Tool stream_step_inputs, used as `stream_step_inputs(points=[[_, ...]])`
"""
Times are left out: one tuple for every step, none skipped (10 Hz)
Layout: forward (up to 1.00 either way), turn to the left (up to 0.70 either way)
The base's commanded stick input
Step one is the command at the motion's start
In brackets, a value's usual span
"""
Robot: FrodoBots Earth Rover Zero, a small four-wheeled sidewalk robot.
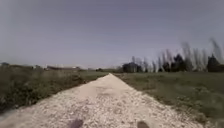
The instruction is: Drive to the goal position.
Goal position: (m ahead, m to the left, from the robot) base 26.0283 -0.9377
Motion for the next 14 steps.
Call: stream_step_inputs(points=[[0.70,0.00],[0.70,0.00],[0.70,0.00],[0.70,0.00],[0.70,0.00],[0.70,0.00],[0.70,0.00],[0.70,-0.04],[0.70,-0.16],[0.70,-0.28],[0.70,-0.24],[0.70,-0.10],[0.70,0.00],[0.70,0.00]])
